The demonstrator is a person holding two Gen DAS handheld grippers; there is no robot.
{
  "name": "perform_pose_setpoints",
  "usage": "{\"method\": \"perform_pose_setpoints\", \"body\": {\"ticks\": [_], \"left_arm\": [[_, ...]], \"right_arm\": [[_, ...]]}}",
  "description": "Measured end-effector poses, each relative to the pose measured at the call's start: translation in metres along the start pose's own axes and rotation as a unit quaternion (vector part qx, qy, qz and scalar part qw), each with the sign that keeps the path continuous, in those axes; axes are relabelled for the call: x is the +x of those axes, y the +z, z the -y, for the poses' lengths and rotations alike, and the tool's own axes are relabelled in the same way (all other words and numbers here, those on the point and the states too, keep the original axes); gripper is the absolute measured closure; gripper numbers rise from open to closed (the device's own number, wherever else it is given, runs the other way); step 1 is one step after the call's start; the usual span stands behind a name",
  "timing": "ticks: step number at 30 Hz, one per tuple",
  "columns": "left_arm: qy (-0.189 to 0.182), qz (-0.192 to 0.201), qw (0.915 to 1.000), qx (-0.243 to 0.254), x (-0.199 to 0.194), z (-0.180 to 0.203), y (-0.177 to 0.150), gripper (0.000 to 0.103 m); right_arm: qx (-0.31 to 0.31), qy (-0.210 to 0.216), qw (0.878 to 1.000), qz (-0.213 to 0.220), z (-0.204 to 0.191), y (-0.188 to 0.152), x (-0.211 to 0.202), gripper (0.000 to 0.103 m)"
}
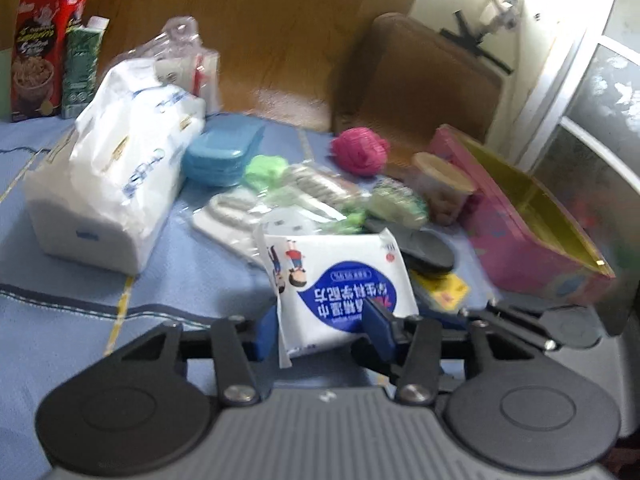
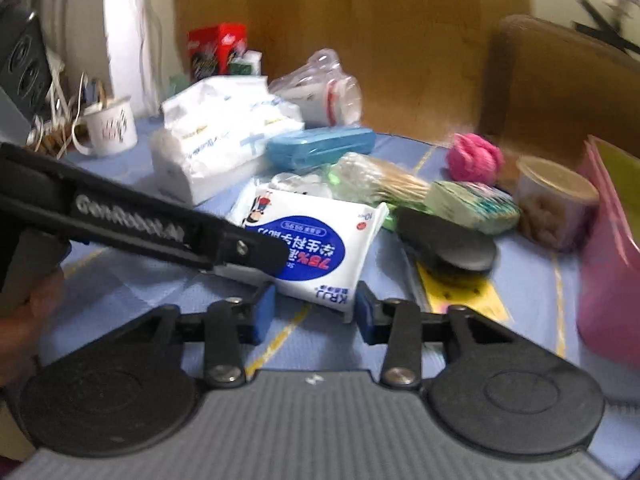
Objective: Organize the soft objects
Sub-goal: 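Carry the wipes pack into the pink tin box and open both grippers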
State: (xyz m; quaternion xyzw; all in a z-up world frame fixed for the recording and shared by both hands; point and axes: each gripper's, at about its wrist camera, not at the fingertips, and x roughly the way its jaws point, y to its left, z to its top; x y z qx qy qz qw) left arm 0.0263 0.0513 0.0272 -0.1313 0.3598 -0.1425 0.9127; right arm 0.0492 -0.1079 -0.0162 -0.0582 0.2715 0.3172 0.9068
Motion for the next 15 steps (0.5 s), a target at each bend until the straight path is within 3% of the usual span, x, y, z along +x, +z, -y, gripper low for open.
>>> {"method": "perform_pose_setpoints", "body": {"ticks": [7, 11, 15], "left_arm": [[-0.053, 0.042, 0.9933, 0.094, -0.006, 0.084, 0.041, 0.059], [-0.098, 0.050, 0.9821, 0.153, 0.024, 0.149, 0.064, 0.059], [-0.126, 0.040, 0.9763, 0.171, 0.065, 0.198, 0.074, 0.058]], "right_arm": [[0.031, -0.084, 0.992, 0.084, 0.040, 0.007, -0.055, 0.062], [0.066, -0.150, 0.980, 0.113, 0.094, 0.009, -0.088, 0.062], [0.085, -0.205, 0.969, 0.109, 0.140, 0.009, -0.102, 0.059]]}}
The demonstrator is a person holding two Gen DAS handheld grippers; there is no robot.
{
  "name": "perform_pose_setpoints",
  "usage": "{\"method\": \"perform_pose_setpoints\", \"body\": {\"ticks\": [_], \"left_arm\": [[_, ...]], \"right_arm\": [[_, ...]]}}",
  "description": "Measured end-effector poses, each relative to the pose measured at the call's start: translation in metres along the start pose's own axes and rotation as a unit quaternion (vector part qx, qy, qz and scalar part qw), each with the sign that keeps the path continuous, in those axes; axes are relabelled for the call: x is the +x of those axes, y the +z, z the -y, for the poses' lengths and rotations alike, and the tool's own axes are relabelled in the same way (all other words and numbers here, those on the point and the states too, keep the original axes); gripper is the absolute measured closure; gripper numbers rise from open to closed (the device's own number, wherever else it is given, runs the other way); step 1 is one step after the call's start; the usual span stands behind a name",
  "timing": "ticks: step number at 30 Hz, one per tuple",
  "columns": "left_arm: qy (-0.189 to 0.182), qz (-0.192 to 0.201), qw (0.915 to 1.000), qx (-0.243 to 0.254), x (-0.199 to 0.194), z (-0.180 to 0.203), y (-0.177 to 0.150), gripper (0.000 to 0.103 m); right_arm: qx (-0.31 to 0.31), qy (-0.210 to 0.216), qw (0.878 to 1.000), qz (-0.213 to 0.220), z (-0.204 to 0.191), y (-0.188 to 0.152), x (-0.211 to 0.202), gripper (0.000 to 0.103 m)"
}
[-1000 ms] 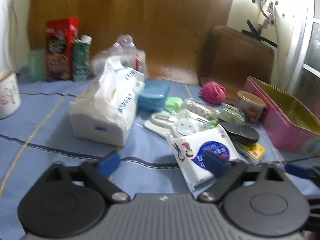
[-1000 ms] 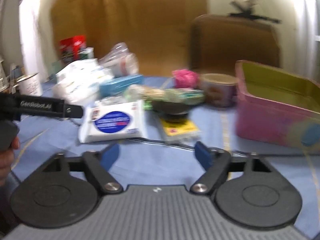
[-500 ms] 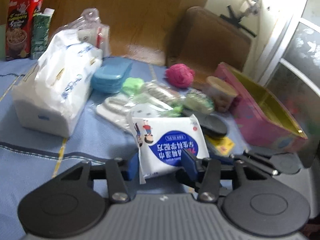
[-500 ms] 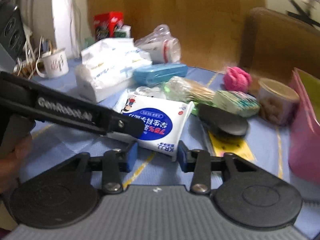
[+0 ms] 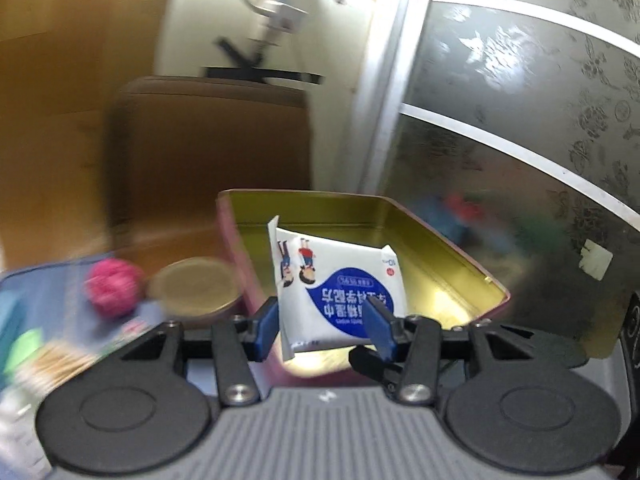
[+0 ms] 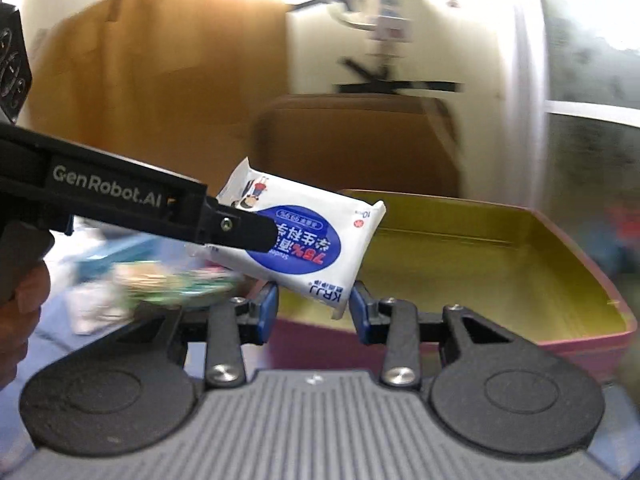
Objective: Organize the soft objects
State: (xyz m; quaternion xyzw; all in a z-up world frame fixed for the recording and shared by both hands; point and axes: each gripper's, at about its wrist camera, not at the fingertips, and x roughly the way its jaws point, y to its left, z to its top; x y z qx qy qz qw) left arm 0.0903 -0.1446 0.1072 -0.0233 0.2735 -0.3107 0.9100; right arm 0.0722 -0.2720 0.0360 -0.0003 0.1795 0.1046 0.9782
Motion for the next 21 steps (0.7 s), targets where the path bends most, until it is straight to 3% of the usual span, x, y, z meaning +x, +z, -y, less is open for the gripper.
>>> {"method": "perform_pose_setpoints", "body": {"ticks": [3, 6, 8, 11, 15, 19, 21], "left_arm": [[0.003, -0.027, 0.9995, -0.016, 0.029, 0.010, 0.003, 0.055], [0.002, -0.025, 0.9994, -0.025, 0.015, 0.003, -0.010, 0.055], [0.016, -0.009, 0.9995, -0.025, -0.013, -0.013, -0.023, 0.055], [0.056, 0.005, 0.9978, -0.036, -0.055, -0.042, -0.044, 0.055], [0.144, 0.000, 0.9878, -0.059, -0.102, -0.086, -0.077, 0.055], [0.167, -0.008, 0.9799, -0.109, -0.137, -0.122, -0.105, 0.055], [0.164, -0.008, 0.9776, -0.132, -0.150, -0.135, -0.118, 0.055]], "right_arm": [[-0.001, -0.054, 0.998, -0.016, 0.023, -0.005, 0.008, 0.054], [0.032, -0.074, 0.997, 0.005, 0.036, -0.014, -0.004, 0.053], [0.058, -0.044, 0.997, 0.026, 0.033, -0.017, -0.016, 0.054], [0.041, 0.017, 0.998, 0.042, 0.003, -0.016, -0.023, 0.055], [-0.002, 0.129, 0.992, -0.003, -0.063, -0.019, -0.007, 0.055], [-0.047, 0.156, 0.985, -0.060, -0.111, -0.020, 0.038, 0.050], [-0.061, 0.144, 0.985, -0.074, -0.119, -0.019, 0.062, 0.036]]}}
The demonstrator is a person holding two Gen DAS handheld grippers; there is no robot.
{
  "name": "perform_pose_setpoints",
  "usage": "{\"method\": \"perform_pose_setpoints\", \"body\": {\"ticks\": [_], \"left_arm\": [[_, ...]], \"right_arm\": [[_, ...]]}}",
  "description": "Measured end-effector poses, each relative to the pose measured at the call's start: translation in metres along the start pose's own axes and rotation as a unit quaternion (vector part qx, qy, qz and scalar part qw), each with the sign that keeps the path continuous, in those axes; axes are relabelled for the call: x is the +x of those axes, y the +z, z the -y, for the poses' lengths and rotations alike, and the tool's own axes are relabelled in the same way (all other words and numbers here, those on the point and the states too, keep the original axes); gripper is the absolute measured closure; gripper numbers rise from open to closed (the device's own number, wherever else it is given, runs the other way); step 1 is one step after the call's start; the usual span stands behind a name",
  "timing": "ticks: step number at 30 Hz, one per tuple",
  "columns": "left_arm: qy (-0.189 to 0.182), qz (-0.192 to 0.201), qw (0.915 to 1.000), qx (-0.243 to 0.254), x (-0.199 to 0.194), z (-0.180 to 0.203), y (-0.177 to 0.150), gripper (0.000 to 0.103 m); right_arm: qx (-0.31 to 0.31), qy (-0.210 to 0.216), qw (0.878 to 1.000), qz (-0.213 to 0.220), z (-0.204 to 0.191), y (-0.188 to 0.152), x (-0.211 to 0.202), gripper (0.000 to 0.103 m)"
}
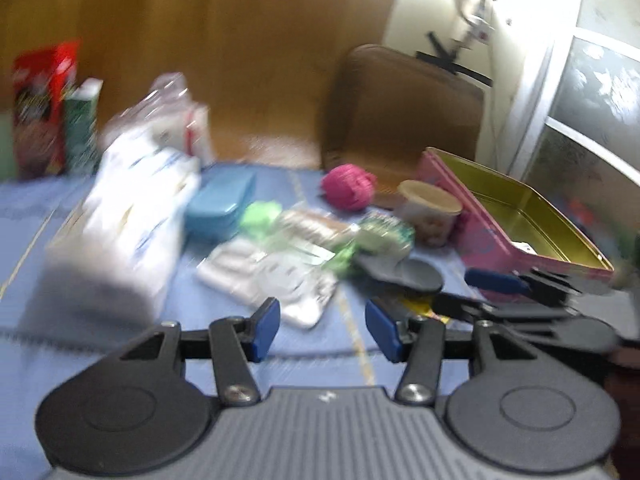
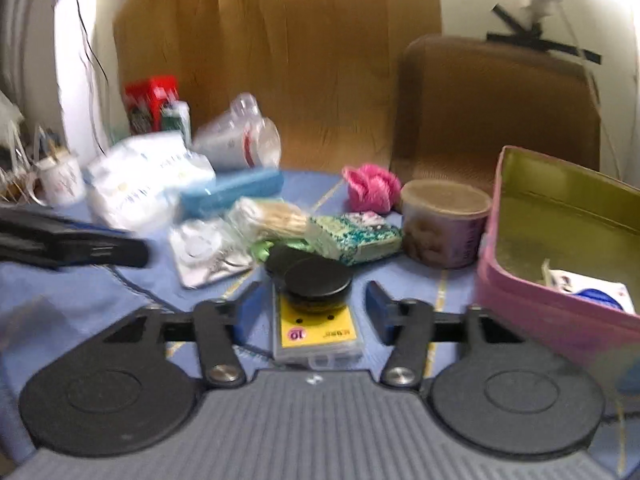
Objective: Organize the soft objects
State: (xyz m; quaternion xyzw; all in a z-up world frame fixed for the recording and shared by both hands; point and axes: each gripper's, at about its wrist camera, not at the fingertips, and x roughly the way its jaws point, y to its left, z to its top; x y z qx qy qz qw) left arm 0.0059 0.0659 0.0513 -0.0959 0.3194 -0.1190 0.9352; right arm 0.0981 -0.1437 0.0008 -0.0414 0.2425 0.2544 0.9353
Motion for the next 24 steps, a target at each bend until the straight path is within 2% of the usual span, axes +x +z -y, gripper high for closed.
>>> {"method": "perform_pose_setpoints", "body": {"ticks": [4, 5, 6, 8, 9, 10, 12, 14, 16, 18, 21, 24], "left_arm": [[-0.015, -0.015, 0.9992, -0.035, 0.000, -0.018, -0.008, 0.055], [-0.018, -0.019, 0.9989, -0.039, 0.003, -0.018, -0.008, 0.055], [-0.021, -0.022, 0.9986, -0.044, 0.004, -0.019, -0.008, 0.055], [-0.027, -0.027, 0.9982, -0.047, 0.005, -0.018, -0.008, 0.055], [-0.032, -0.029, 0.9980, -0.047, 0.003, -0.018, -0.010, 0.055], [-0.038, -0.032, 0.9976, -0.048, 0.003, -0.016, -0.011, 0.055], [-0.058, -0.047, 0.9957, -0.054, 0.006, -0.011, -0.011, 0.055], [-0.079, -0.067, 0.9931, -0.055, 0.011, -0.003, -0.013, 0.055], [-0.090, -0.081, 0.9915, -0.047, 0.016, 0.008, -0.016, 0.055], [-0.100, -0.090, 0.9902, -0.037, 0.019, 0.018, -0.019, 0.055], [-0.098, -0.110, 0.9885, -0.034, 0.027, 0.031, -0.021, 0.052], [-0.086, -0.117, 0.9890, -0.029, 0.031, 0.038, -0.023, 0.045]], "right_arm": [[-0.011, 0.001, 1.000, -0.024, 0.005, 0.006, 0.036, 0.034], [-0.018, 0.005, 0.999, -0.027, 0.005, 0.002, 0.037, 0.043], [-0.021, 0.002, 0.999, -0.032, 0.002, -0.001, 0.039, 0.046], [-0.015, 0.003, 1.000, -0.026, -0.003, -0.005, 0.022, 0.046], [-0.019, 0.009, 1.000, -0.019, -0.008, -0.007, 0.014, 0.053], [-0.028, 0.013, 0.999, -0.014, -0.016, -0.010, 0.005, 0.054], [-0.040, 0.008, 0.999, -0.005, -0.032, -0.022, -0.015, 0.054], [-0.024, 0.023, 0.999, -0.012, -0.038, -0.036, -0.029, 0.053], [-0.011, 0.027, 1.000, -0.009, -0.042, -0.047, -0.041, 0.053], [-0.024, 0.023, 0.999, -0.005, -0.049, -0.056, -0.050, 0.053], [-0.018, 0.051, 0.998, -0.018, -0.050, -0.064, -0.050, 0.053], [-0.038, 0.049, 0.998, -0.013, -0.053, -0.062, -0.050, 0.051]]}}
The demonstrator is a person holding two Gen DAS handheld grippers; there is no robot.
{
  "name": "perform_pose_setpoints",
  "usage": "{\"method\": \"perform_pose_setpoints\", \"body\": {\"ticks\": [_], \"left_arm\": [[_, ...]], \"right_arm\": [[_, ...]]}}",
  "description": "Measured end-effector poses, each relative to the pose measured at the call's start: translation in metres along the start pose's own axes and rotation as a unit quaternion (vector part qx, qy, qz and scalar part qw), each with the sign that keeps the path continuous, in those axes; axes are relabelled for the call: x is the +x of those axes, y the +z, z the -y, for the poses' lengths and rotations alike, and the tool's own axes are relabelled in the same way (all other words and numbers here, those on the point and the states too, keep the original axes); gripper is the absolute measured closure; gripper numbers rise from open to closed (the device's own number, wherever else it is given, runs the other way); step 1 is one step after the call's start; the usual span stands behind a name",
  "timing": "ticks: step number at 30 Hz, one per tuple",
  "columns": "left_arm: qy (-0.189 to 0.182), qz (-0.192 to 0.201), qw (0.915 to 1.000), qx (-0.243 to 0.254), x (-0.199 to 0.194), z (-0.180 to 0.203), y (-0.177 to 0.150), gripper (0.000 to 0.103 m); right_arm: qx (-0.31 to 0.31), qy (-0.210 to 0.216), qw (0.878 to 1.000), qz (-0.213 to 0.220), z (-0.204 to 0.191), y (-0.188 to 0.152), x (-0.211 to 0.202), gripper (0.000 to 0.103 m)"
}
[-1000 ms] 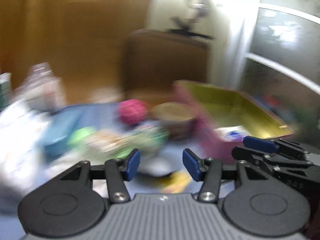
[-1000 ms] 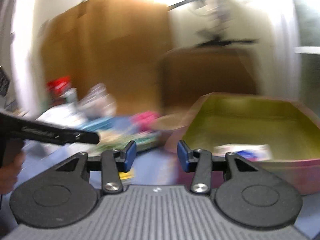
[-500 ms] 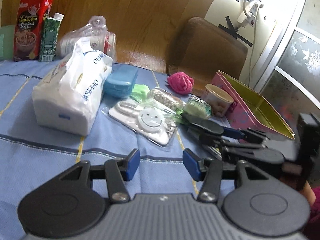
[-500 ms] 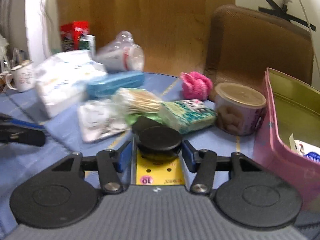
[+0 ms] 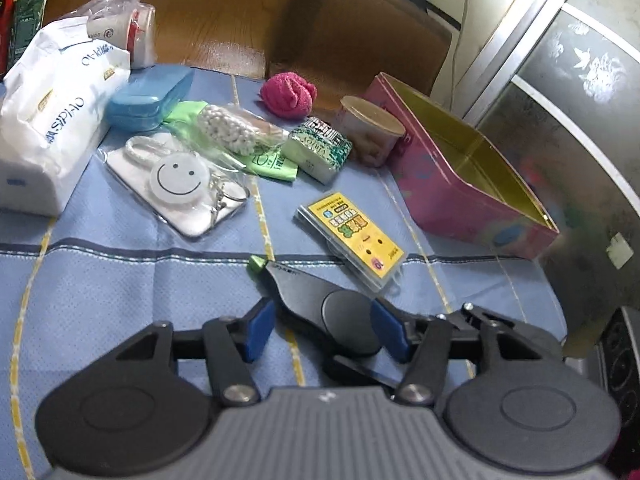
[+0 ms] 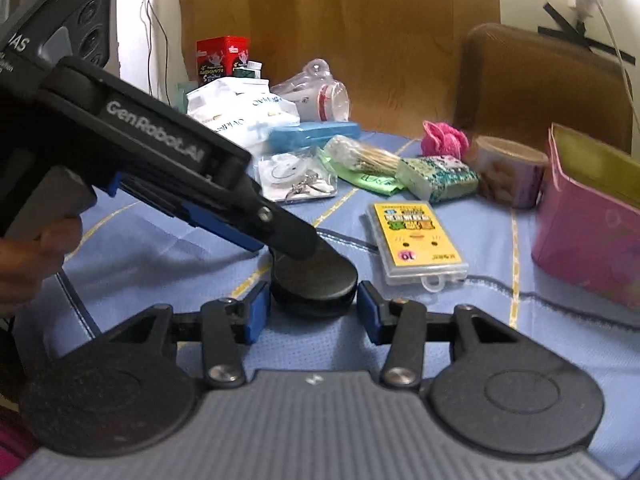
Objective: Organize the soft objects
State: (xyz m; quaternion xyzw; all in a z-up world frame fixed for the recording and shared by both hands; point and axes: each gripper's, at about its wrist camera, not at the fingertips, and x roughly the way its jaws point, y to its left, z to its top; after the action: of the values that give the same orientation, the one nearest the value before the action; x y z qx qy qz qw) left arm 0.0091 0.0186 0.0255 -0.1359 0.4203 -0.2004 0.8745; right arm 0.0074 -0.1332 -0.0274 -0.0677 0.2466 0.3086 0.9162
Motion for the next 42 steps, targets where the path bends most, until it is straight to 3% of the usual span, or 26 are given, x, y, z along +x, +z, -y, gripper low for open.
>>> {"method": "perform_pose_setpoints", "body": {"ticks": [3, 6, 9, 14, 19, 25, 29, 33, 36, 40, 42], "left_arm": [[0.011, -0.009, 0.9999, -0.006, 0.006, 0.000, -0.001, 0.047], [0.025, 0.003, 0.9997, -0.005, 0.005, 0.005, -0.003, 0.060], [0.014, 0.014, 0.9998, 0.004, -0.002, 0.015, 0.008, 0.066], [-0.012, 0.046, 0.9959, 0.077, -0.001, 0.068, 0.045, 0.065], [-0.043, 0.065, 0.9848, 0.156, 0.033, 0.134, 0.084, 0.065], [-0.059, 0.055, 0.9802, 0.181, 0.105, 0.174, 0.104, 0.063], [-0.028, 0.053, 0.9801, 0.189, 0.132, 0.178, 0.108, 0.063], [-0.044, 0.078, 0.9829, 0.161, 0.096, 0.149, 0.108, 0.062], [-0.023, 0.111, 0.9825, 0.148, 0.053, 0.118, 0.100, 0.061], [0.034, 0.105, 0.9872, 0.115, 0.012, 0.064, 0.078, 0.061], [0.055, 0.088, 0.9913, 0.080, 0.003, 0.036, 0.064, 0.061]], "right_arm": [[0.004, 0.015, 1.000, -0.003, 0.004, 0.000, 0.004, 0.052], [0.014, 0.011, 1.000, 0.010, 0.007, -0.004, -0.001, 0.053], [0.028, 0.001, 0.999, 0.041, 0.014, -0.006, -0.016, 0.053], [0.034, -0.064, 0.991, 0.114, 0.036, 0.010, -0.050, 0.053], [0.038, -0.149, 0.976, 0.156, 0.080, 0.020, -0.073, 0.053], [0.086, -0.201, 0.966, 0.135, 0.143, 0.020, -0.068, 0.052], [0.089, -0.219, 0.965, 0.112, 0.159, 0.020, -0.048, 0.050], [0.108, -0.207, 0.961, 0.150, 0.151, 0.016, -0.061, 0.051], [0.116, -0.169, 0.964, 0.170, 0.132, 0.008, -0.074, 0.053], [0.112, -0.073, 0.984, 0.115, 0.101, 0.001, -0.055, 0.053], [0.095, -0.045, 0.991, 0.084, 0.086, -0.002, -0.039, 0.053]]}}
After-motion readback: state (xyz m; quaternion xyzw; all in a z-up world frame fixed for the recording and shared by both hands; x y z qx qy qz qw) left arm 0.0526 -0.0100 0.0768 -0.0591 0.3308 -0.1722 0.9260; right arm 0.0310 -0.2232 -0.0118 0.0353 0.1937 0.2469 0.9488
